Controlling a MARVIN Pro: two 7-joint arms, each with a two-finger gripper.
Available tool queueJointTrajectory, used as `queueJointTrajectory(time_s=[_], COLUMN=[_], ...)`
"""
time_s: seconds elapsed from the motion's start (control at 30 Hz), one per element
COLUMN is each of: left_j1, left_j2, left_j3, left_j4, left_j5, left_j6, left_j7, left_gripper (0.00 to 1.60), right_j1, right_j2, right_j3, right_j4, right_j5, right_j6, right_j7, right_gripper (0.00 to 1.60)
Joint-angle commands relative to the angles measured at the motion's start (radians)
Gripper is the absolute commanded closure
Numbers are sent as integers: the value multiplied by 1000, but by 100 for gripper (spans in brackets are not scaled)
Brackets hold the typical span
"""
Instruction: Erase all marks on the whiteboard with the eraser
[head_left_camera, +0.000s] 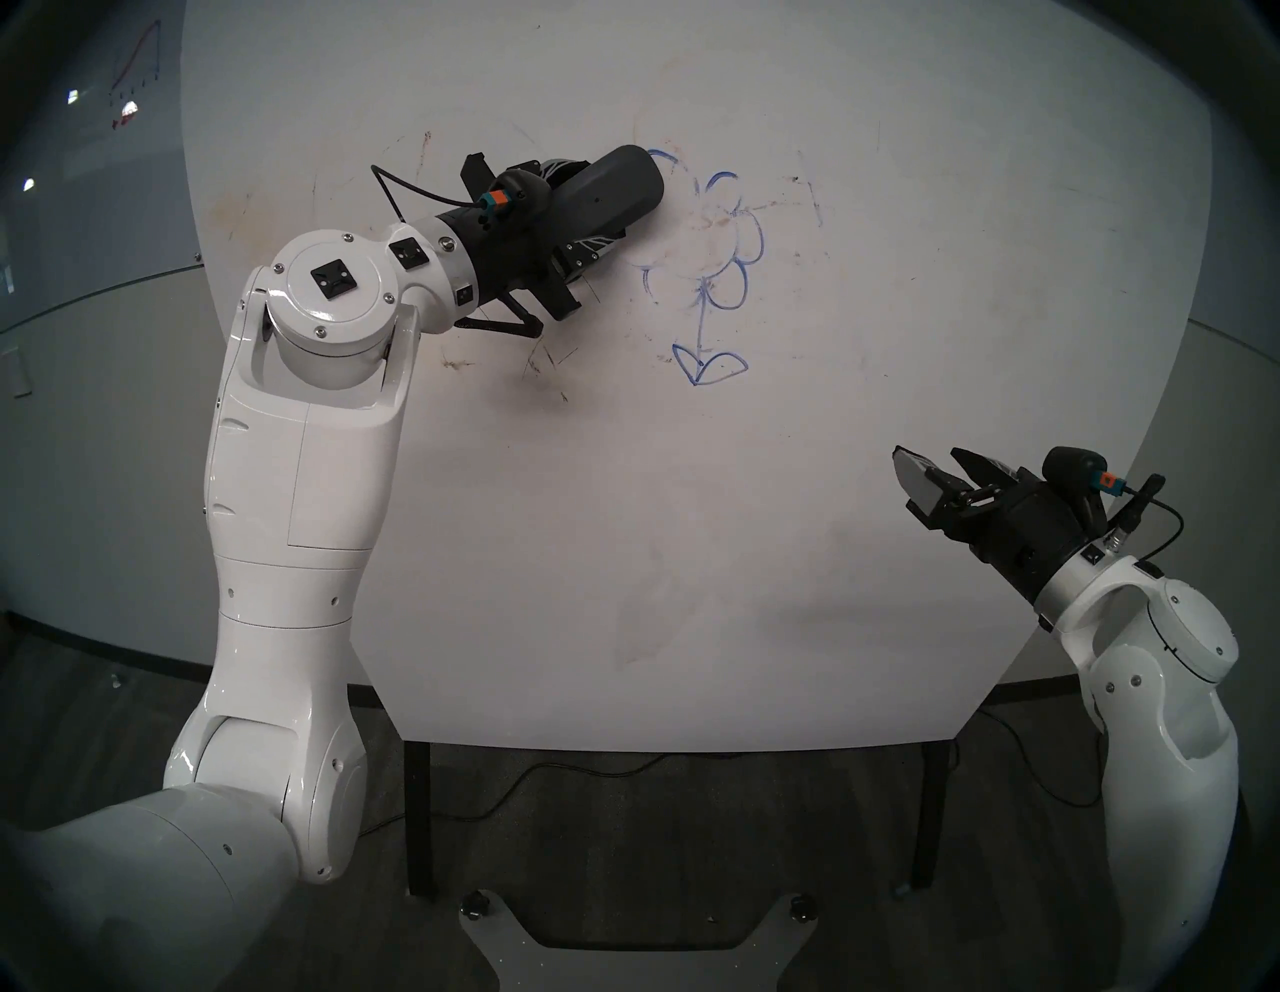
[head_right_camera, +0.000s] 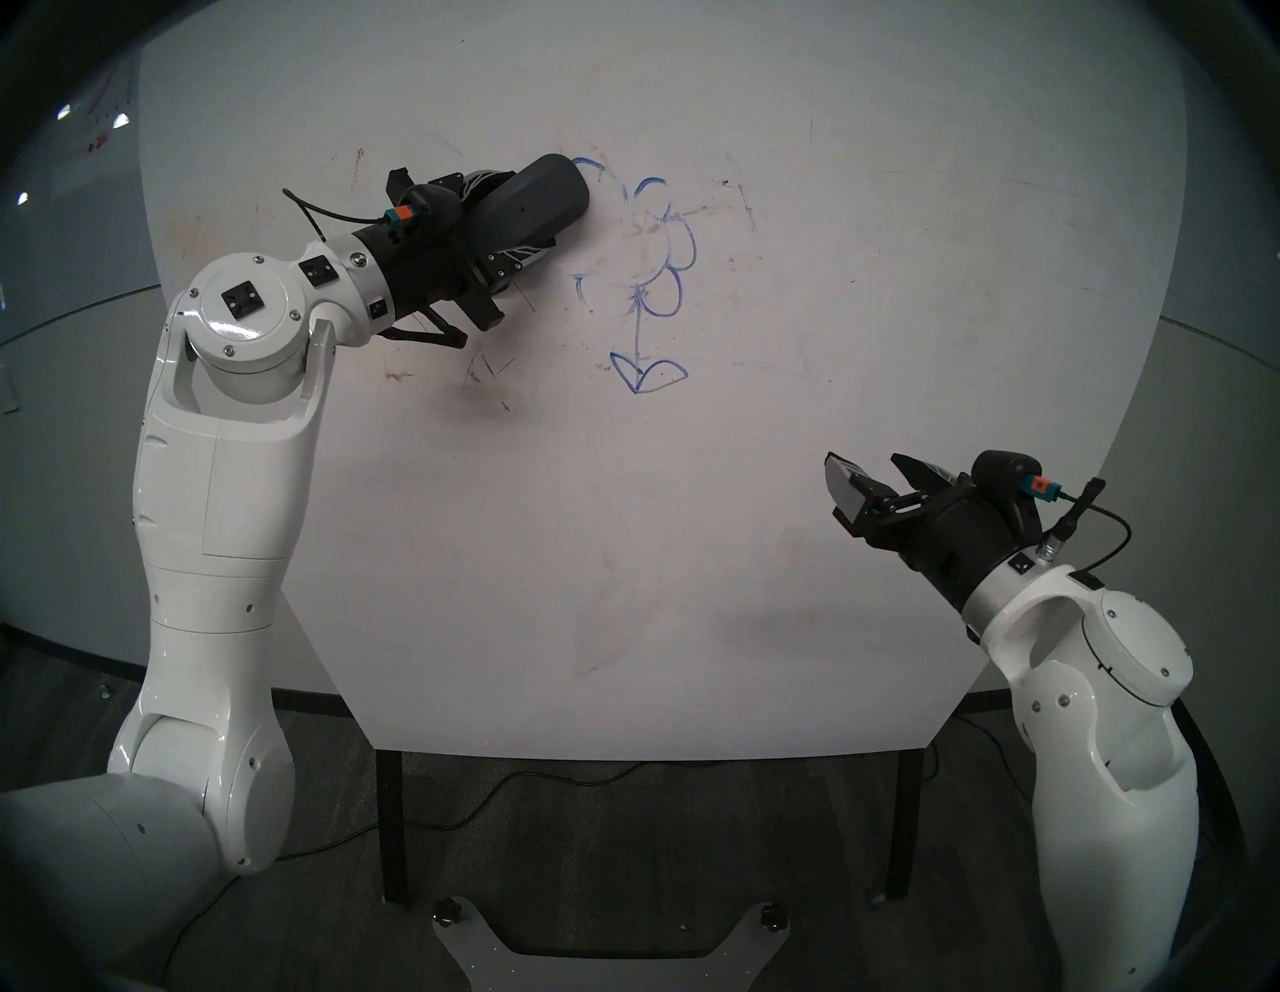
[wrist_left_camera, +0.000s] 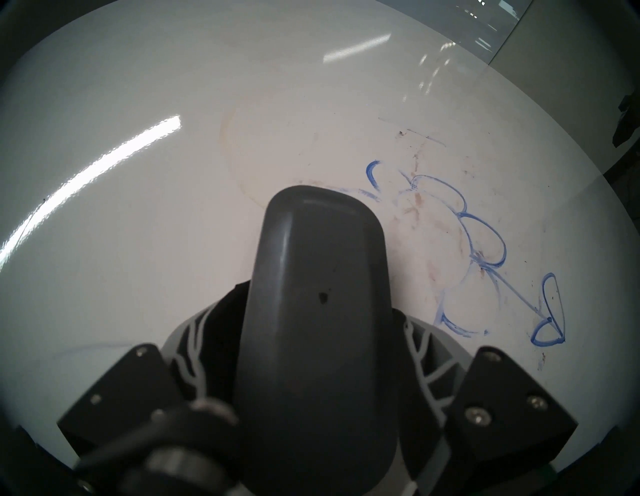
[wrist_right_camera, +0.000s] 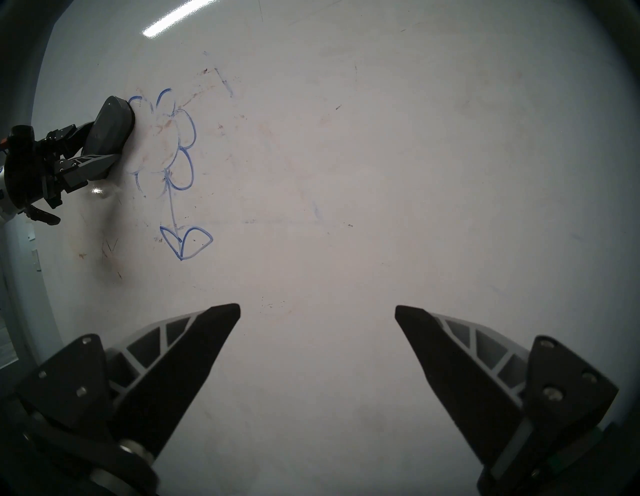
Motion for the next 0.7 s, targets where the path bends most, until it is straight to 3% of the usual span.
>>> queueJointTrajectory(time_s=[0.0,0.67], left_j1=[86,185], left_j2=[-7,-29], left_j3=[19,78], left_j4=[71,44], left_j5=[28,26], left_j6=[49,72], left_j7=[14,42], left_gripper=[160,160], right_j1=[4,4], right_j2=[2,2], right_j3=[0,0], right_j4=[-14,-15], right_j5=[0,0], right_j6=[-2,-1], right_j7=[3,2], right_gripper=[0,0])
